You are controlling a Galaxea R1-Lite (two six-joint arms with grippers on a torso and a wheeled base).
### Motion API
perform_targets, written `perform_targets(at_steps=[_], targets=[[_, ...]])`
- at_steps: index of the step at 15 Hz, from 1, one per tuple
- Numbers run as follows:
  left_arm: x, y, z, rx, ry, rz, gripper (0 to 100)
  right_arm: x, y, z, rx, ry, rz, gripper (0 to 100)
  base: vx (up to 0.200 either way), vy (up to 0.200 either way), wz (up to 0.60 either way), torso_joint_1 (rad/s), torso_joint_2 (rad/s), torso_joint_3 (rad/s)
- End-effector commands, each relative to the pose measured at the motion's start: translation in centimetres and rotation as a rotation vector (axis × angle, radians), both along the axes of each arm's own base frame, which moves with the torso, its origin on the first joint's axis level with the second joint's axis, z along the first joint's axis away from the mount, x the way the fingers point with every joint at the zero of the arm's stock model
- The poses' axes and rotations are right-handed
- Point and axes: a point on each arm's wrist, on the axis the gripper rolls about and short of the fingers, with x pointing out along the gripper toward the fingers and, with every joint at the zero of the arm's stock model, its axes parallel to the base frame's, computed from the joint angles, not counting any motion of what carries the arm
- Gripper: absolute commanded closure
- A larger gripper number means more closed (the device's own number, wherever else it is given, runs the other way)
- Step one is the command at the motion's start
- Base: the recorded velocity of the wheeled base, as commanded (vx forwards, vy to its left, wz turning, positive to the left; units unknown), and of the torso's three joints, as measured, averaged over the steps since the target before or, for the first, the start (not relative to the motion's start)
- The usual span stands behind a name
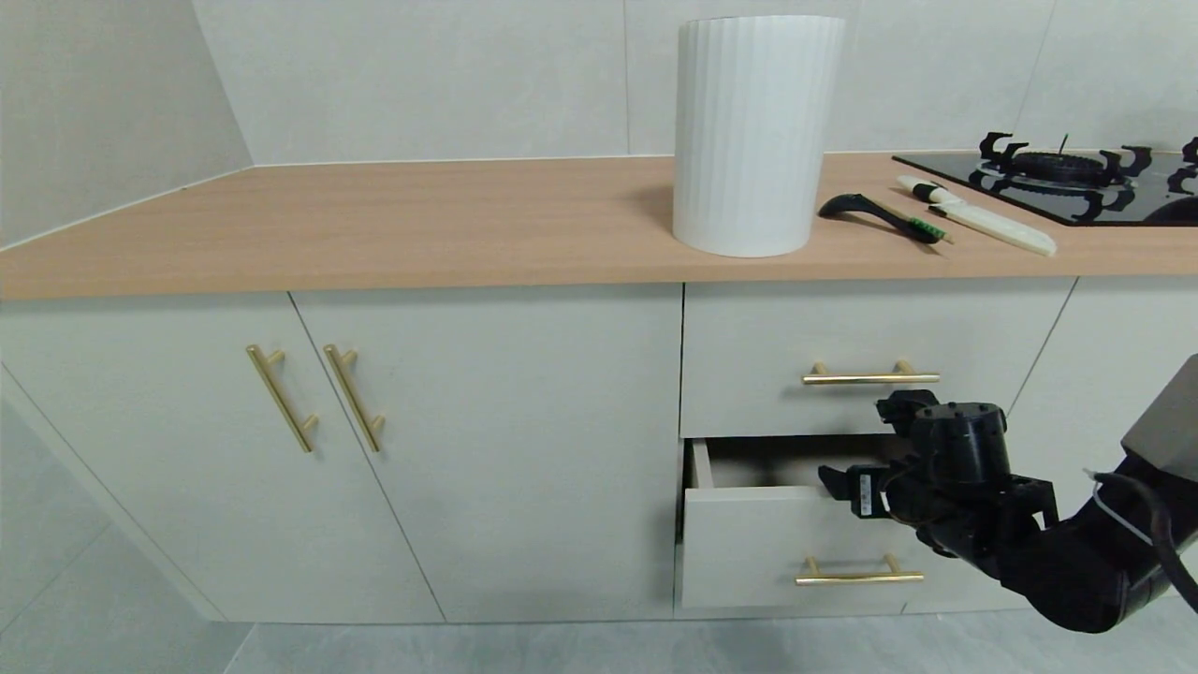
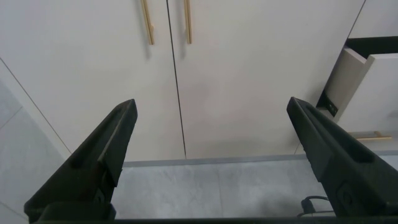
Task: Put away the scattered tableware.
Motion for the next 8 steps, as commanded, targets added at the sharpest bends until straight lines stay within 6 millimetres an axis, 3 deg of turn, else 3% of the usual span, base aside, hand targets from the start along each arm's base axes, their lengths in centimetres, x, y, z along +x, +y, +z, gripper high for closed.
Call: perform_targets(at_steps=[1, 8], targets=[[0.0, 0.0, 0.0, 0.000, 0.003, 0.000, 0, -0.2, -0.1, -0.4, -0.005, 0.018, 0.001, 0, 0.000, 0.000, 0.00, 0.000, 0.00, 0.000], [0.0, 0.0, 0.0, 0.000, 0.001, 0.000, 0, -1.7, -0.5, 1.3, -0.018, 0.057, 0.012, 0, 0.000, 0.000, 0.00, 0.000, 0.00, 0.000]])
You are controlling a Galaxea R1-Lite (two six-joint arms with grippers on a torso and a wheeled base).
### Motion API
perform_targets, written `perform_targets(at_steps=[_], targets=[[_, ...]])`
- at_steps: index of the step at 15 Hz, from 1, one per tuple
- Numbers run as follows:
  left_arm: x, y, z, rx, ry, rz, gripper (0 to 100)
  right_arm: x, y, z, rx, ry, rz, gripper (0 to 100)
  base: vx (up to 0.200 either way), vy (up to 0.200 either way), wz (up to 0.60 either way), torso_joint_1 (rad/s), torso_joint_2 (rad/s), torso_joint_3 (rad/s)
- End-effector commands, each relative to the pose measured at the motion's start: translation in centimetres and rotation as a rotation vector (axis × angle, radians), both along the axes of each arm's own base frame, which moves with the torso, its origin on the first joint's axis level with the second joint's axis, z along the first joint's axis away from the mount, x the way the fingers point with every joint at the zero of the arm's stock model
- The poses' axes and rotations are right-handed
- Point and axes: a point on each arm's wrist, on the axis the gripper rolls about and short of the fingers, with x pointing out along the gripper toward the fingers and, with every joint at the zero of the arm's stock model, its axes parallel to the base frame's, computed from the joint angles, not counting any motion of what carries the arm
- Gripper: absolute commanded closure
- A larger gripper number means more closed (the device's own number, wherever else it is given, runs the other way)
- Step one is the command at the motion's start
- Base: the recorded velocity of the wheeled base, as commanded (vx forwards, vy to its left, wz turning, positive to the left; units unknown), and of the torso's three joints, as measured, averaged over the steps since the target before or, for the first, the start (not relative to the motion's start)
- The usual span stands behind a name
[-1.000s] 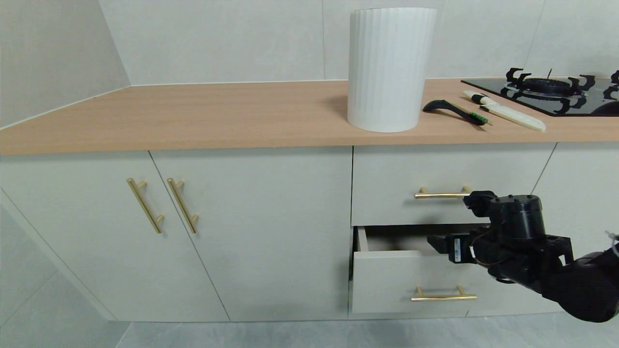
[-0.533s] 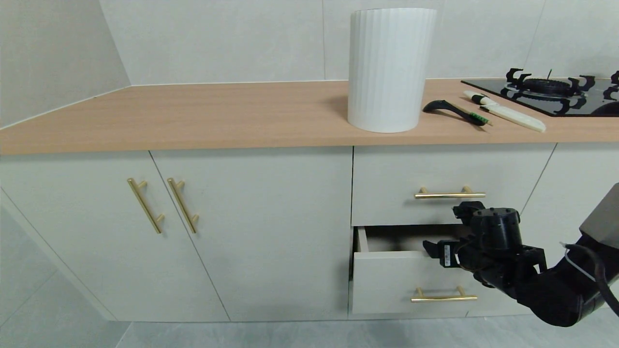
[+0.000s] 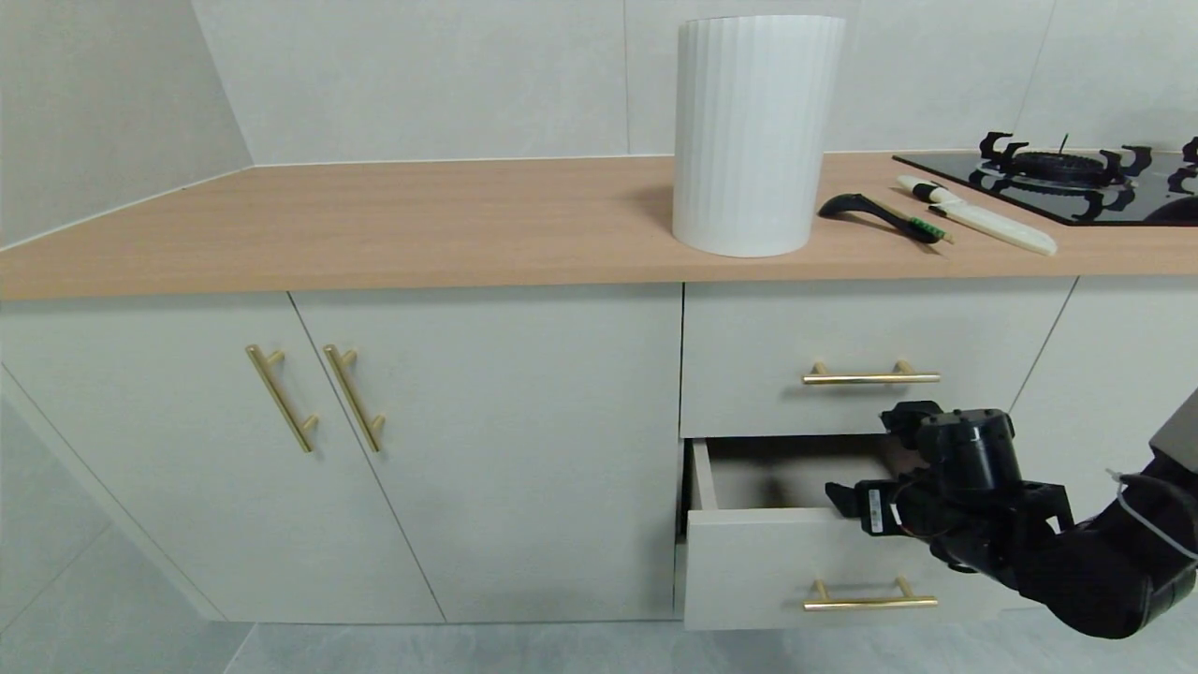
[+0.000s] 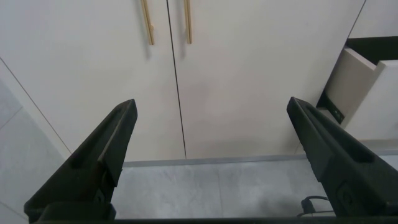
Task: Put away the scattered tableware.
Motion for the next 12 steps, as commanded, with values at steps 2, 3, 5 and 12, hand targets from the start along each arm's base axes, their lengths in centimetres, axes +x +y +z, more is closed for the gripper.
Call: perform_targets(at_steps=[2, 3, 5, 12], targets=[[0.0, 0.0, 0.0, 0.000, 0.001, 0.000, 0, -1.4, -0.4, 2.3, -0.001, 0.030, 0.018, 0, 0.000, 0.000, 0.00, 0.000, 0.00, 0.000], [0.0, 0.0, 0.0, 0.000, 0.001, 0.000, 0, -1.8, -0.5, 2.8, -0.003, 0.049, 0.027, 0, 0.000, 0.000, 0.00, 0.000, 0.00, 0.000], [0.0, 0.0, 0.0, 0.000, 0.002, 0.000, 0, -2.8, -0.4, 3.7, -0.008, 0.106, 0.057, 0, 0.000, 0.000, 0.00, 0.000, 0.00, 0.000], [0.0, 0.0, 0.0, 0.000, 0.002, 0.000, 0, -5.0, -0.4, 5.2, -0.085, 0.394, 0.104, 0, 0.000, 0.000, 0.00, 0.000, 0.00, 0.000]])
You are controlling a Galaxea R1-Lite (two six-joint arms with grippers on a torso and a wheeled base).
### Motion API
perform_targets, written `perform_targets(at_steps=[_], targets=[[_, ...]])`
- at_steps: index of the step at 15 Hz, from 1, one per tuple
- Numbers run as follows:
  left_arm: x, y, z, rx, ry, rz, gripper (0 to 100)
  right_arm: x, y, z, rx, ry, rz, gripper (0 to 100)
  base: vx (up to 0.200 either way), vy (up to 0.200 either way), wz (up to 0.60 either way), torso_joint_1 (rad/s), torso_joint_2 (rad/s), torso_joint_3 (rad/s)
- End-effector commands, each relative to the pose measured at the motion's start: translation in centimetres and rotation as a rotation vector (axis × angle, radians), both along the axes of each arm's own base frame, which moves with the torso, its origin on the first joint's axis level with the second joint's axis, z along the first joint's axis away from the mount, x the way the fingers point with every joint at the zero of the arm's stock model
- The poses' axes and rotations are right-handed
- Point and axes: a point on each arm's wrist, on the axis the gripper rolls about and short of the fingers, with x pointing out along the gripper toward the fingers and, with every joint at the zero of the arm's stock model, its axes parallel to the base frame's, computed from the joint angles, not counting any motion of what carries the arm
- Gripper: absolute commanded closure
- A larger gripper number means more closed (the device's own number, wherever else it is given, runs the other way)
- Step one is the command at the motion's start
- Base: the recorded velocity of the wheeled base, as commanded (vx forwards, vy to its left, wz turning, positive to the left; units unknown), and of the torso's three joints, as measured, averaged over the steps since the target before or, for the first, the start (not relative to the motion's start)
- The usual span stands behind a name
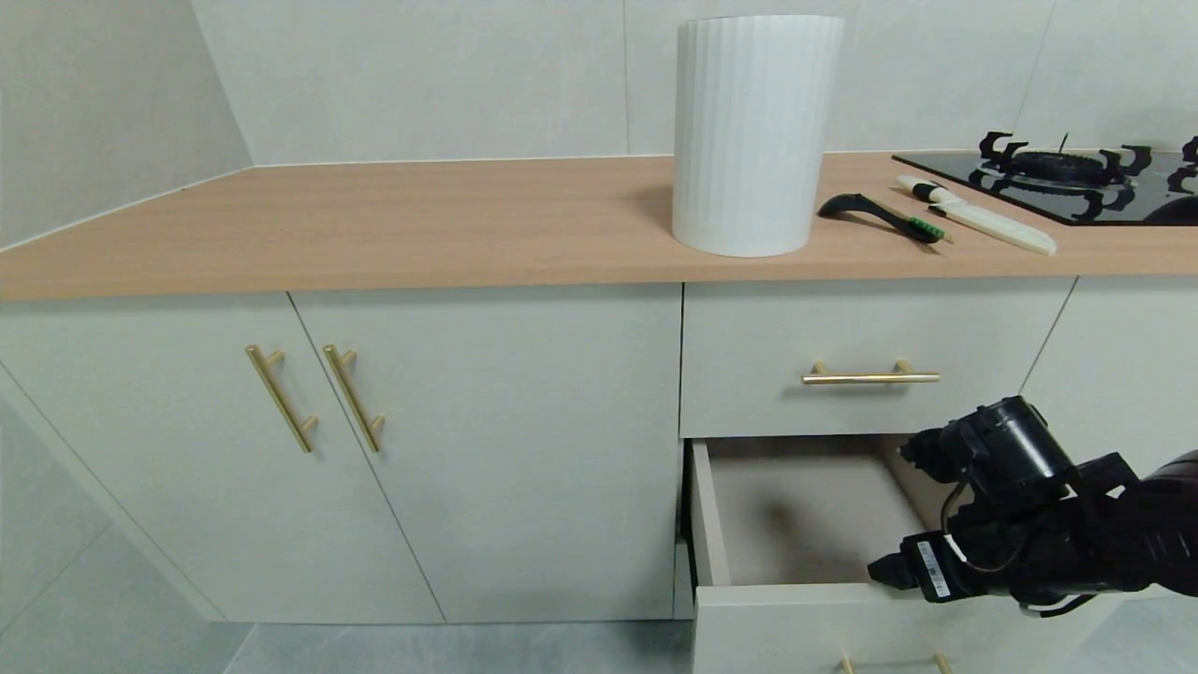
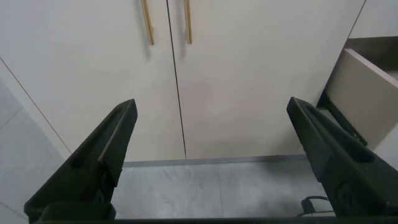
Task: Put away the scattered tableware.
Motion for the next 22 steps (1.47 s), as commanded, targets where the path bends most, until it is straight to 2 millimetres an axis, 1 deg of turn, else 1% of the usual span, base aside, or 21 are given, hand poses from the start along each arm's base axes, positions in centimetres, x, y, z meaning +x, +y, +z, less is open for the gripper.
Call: perform_targets(at_steps=[1, 7, 12, 16, 20, 22], targets=[[0.0, 0.0, 0.0, 0.000, 0.001, 0.000, 0, -0.2, 0.2, 0.9, 0.000, 0.019, 0.015, 0, 0.000, 0.000, 0.00, 0.000, 0.00, 0.000], [0.0, 0.0, 0.0, 0.000, 0.003, 0.000, 0, -1.3, 0.2, 0.4, -0.065, 0.135, 0.088, 0, 0.000, 0.000, 0.00, 0.000, 0.00, 0.000], [0.0, 0.0, 0.0, 0.000, 0.001, 0.000, 0, -3.2, 0.0, 0.0, -0.172, 0.303, 0.201, 0, 0.000, 0.000, 0.00, 0.000, 0.00, 0.000], [0.0, 0.0, 0.0, 0.000, 0.001, 0.000, 0, -3.7, -0.1, 0.0, -0.194, 0.335, 0.231, 0, 0.000, 0.000, 0.00, 0.000, 0.00, 0.000], [0.0, 0.0, 0.0, 0.000, 0.001, 0.000, 0, -4.5, -0.3, -0.1, -0.237, 0.413, 0.281, 0, 0.000, 0.000, 0.00, 0.000, 0.00, 0.000], [0.0, 0.0, 0.0, 0.000, 0.001, 0.000, 0, -4.4, -0.3, 0.1, -0.235, 0.406, 0.281, 0, 0.000, 0.000, 0.00, 0.000, 0.00, 0.000]])
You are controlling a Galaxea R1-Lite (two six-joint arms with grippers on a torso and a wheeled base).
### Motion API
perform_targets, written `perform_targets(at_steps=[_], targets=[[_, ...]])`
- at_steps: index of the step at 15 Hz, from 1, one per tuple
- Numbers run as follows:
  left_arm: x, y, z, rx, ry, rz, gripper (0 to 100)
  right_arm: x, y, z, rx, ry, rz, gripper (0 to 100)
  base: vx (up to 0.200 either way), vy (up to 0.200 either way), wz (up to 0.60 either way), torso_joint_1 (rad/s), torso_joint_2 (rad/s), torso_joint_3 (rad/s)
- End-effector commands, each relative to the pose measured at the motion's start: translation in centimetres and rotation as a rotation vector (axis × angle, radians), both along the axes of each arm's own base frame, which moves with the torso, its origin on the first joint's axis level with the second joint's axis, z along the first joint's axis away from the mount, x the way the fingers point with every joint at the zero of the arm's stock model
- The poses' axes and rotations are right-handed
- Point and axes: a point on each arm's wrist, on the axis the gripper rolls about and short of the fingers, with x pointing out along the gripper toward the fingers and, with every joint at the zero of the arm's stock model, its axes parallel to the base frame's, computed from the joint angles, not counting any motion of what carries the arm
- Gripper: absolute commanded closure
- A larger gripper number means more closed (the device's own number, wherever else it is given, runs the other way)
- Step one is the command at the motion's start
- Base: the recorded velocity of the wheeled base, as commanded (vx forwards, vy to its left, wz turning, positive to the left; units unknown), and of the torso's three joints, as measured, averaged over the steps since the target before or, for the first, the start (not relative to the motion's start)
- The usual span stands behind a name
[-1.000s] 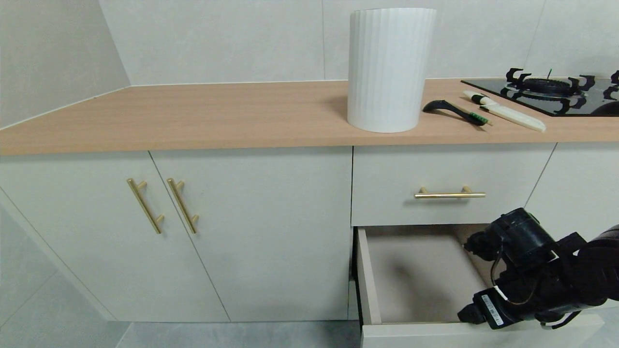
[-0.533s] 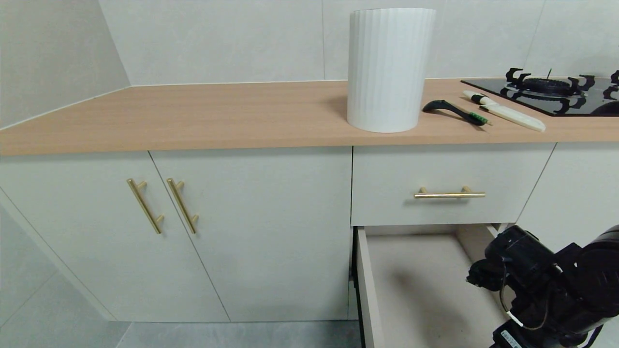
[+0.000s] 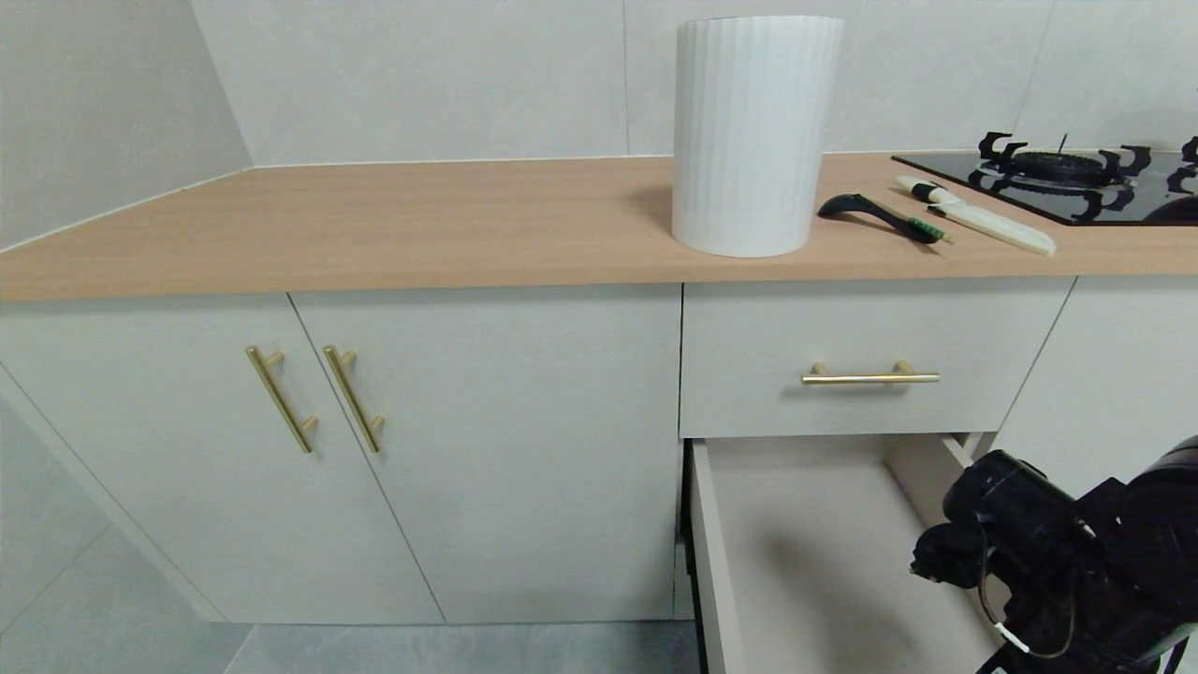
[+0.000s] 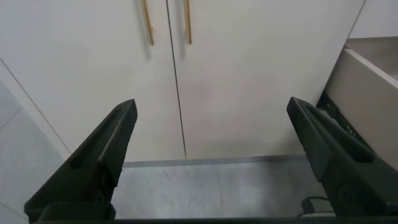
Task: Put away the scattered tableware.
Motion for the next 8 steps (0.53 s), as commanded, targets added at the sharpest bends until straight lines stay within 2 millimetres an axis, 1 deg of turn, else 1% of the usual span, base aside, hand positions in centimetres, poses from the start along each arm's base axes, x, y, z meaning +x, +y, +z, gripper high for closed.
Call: perform_targets(at_steps=[1, 3, 8], targets=[[0.0, 0.0, 0.0, 0.000, 0.001, 0.001, 0, 0.2, 0.1, 0.2, 0.008, -0.017, -0.002, 0, 0.000, 0.000, 0.00, 0.000, 0.00, 0.000], [0.0, 0.0, 0.0, 0.000, 0.001, 0.001, 0, 0.0, 0.0, 1.6, 0.038, -0.082, -0.010, 0, 0.000, 0.000, 0.00, 0.000, 0.00, 0.000], [0.0, 0.0, 0.0, 0.000, 0.001, 0.001, 0, -0.1, -0.2, 5.7, 0.166, -0.281, -0.137, 0, 0.000, 0.000, 0.00, 0.000, 0.00, 0.000]])
